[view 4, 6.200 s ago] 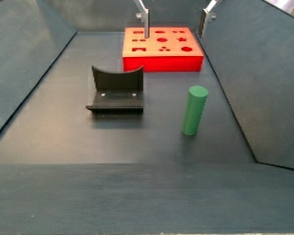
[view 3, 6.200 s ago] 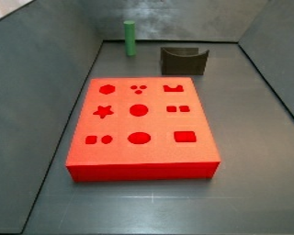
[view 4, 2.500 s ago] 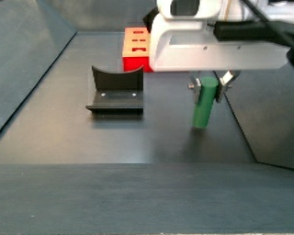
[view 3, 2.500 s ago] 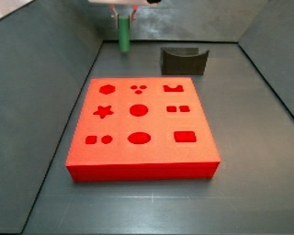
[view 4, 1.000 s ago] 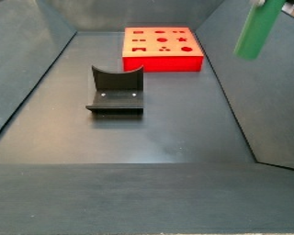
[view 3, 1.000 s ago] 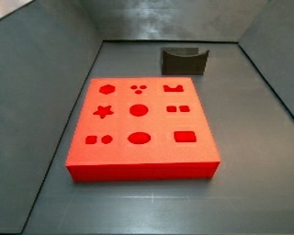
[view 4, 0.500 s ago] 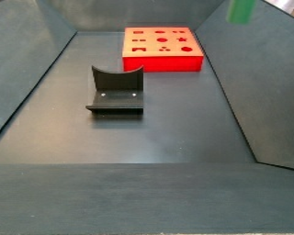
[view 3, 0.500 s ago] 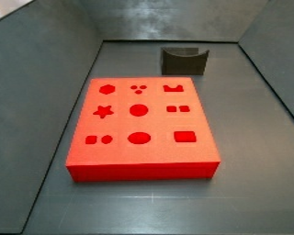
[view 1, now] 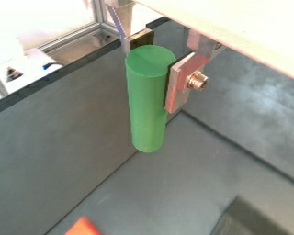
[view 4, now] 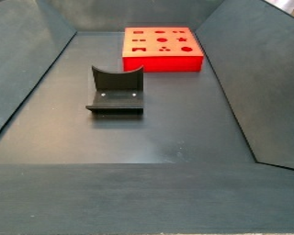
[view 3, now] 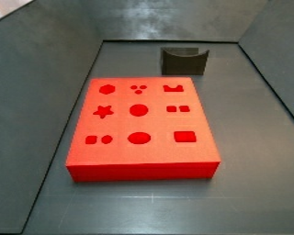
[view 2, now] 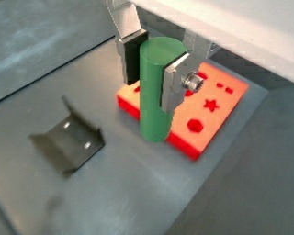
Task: Pick up the round object. Move up. Move to above the board. Insert the round object.
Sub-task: Move to above the board.
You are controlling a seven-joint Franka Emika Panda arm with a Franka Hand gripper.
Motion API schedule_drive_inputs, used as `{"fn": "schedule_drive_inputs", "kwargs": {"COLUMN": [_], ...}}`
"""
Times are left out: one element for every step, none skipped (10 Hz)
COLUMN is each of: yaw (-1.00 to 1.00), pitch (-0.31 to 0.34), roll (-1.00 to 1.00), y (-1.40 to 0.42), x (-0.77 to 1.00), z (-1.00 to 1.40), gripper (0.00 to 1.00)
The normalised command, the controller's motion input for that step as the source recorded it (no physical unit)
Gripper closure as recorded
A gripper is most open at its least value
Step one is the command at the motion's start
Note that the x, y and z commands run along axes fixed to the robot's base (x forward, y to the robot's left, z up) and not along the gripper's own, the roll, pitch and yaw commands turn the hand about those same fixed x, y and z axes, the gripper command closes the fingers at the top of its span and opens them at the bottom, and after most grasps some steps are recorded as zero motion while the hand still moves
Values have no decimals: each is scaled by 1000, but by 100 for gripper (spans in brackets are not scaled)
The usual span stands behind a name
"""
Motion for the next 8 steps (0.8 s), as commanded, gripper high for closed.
{"fn": "schedule_drive_inputs", "kwargs": {"yaw": [8,5,7,10,8,9,7,11], "pitch": [107,113,119,123,126,121,125,130], "roll": [-10,-15,-10,2,-2,5,3,12], "y": [-1000,-1000,-1000,-1000,-1000,-1000,-1000,-1000], "x": [296,305,311,318,334,342,352,383], "z": [92,92,96,99,103,104,106,114], "gripper": [100,100,100,100,100,100,100,100]}}
